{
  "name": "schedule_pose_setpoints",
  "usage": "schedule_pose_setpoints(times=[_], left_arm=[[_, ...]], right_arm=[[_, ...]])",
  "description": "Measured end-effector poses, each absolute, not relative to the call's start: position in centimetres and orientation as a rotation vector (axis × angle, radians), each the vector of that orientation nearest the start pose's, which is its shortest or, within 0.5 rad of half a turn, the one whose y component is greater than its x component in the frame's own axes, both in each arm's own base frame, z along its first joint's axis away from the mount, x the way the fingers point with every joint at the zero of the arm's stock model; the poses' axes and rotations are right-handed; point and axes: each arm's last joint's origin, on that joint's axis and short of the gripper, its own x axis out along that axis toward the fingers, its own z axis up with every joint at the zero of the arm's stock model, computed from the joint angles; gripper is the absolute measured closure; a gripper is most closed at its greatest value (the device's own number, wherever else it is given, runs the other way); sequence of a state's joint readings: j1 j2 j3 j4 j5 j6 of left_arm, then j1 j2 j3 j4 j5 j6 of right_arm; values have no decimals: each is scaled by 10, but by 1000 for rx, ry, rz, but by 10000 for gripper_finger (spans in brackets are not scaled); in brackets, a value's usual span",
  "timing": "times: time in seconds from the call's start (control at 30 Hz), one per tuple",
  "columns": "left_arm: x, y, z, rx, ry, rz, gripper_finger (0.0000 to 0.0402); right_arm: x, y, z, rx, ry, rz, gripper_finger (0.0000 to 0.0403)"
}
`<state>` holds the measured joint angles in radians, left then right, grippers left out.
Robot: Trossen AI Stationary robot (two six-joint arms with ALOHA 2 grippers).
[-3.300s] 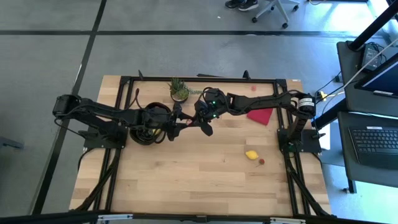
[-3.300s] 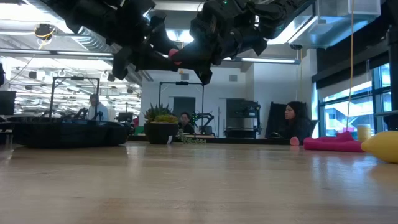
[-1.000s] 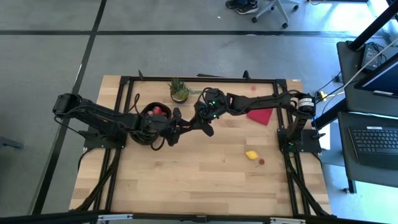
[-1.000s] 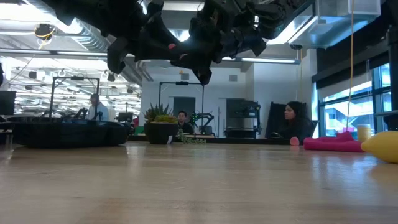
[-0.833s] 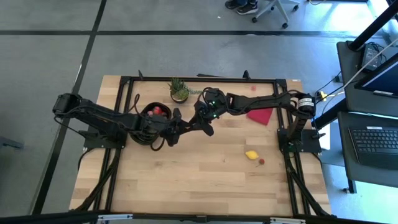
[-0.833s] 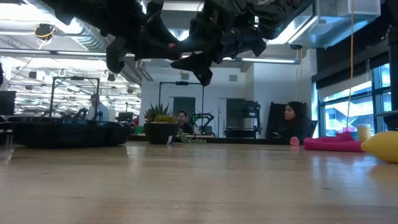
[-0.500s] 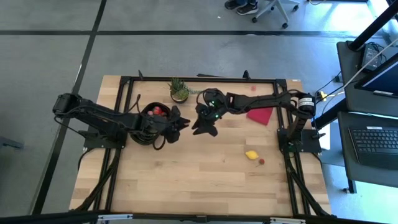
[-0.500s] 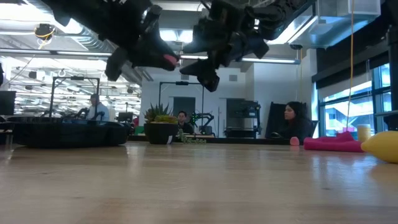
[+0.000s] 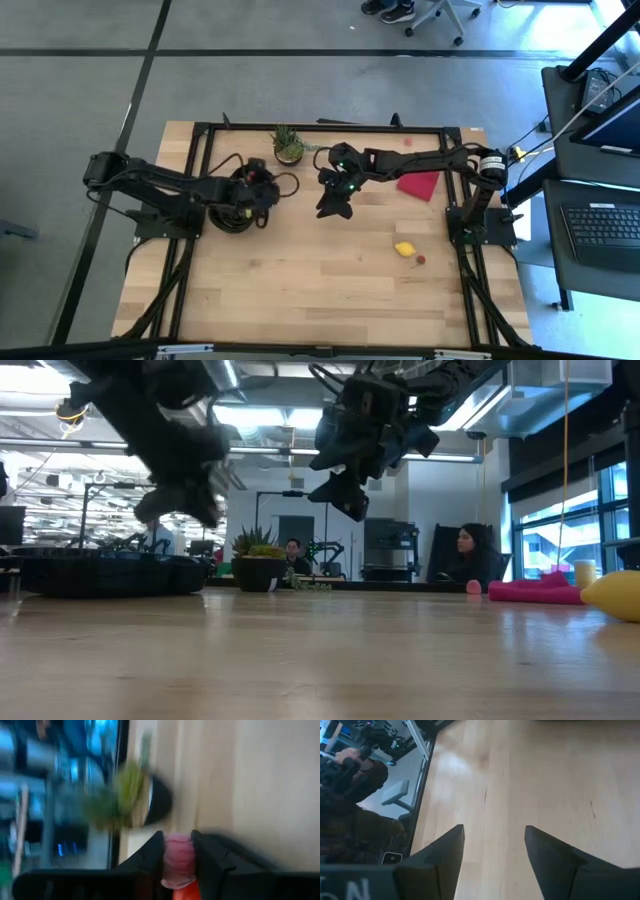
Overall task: Pick and placing Produce into tupperware
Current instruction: Put the pink peach into the black container
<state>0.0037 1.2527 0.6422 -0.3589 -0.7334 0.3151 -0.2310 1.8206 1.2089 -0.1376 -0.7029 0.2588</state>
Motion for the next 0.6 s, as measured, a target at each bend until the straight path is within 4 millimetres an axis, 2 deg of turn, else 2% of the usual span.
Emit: schedule_pose_setpoints(times=[0.13, 0.3, 0.43, 0.6], left_arm=[[208, 37, 183, 384, 1115, 644, 328], [199, 54, 179, 27, 1152, 579, 312], [197, 63, 179, -14, 1151, 602, 293], [196, 66, 179, 69, 1179, 578, 275]], right_arm=[[380, -70, 206, 595, 744, 356, 191], [378, -70, 205, 622, 771, 345, 191], [376, -69, 203, 630, 791, 341, 191], [375, -69, 202, 638, 809, 337, 191]])
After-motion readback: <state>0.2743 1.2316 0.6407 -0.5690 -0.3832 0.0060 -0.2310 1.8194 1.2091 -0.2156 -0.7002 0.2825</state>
